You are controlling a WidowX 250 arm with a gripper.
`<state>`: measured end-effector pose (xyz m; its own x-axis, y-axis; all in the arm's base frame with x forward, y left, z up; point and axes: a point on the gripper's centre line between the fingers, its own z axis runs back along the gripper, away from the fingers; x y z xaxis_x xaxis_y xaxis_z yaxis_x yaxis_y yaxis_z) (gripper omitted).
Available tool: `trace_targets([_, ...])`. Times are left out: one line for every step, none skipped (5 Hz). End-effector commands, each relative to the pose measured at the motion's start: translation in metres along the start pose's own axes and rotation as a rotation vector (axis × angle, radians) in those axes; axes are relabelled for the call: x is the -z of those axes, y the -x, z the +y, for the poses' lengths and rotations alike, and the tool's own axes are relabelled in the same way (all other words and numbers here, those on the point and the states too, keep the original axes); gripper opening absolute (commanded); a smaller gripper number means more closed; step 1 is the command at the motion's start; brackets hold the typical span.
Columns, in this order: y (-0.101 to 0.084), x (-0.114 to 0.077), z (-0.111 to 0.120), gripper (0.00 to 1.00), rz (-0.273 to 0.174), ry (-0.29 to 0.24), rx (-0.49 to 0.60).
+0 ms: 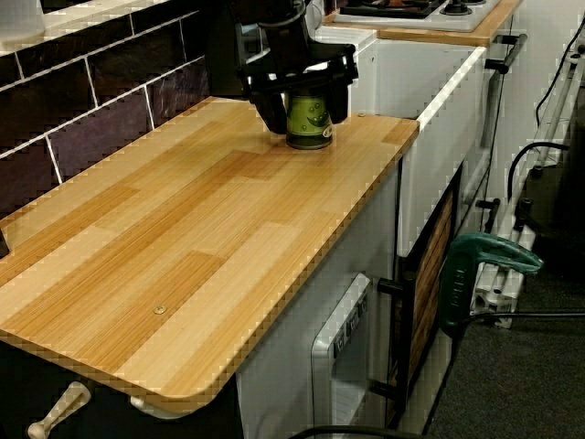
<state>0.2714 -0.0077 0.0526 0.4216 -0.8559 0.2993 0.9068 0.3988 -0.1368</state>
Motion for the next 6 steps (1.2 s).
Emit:
trace_targets([0.001, -0.041, 0.001, 1.00, -0.011, -0.075, 0.038])
trace_targets([-0.002, -0.059, -0.007, 1.00, -0.033, -0.076, 0.073])
trace_targets([-0.009, -0.078, -0.009, 1.00, -0.061, -0.063, 0.080])
trace_targets([-0.021, -0.097, -0.014, 1.00, -0.084, -0.060, 0.095])
trace_targets([-0.039, -0.101, -0.023, 1.00, -0.081, -0.075, 0.100])
trace_targets([-0.055, -0.089, -0.032, 1.00, -0.050, -0.114, 0.084])
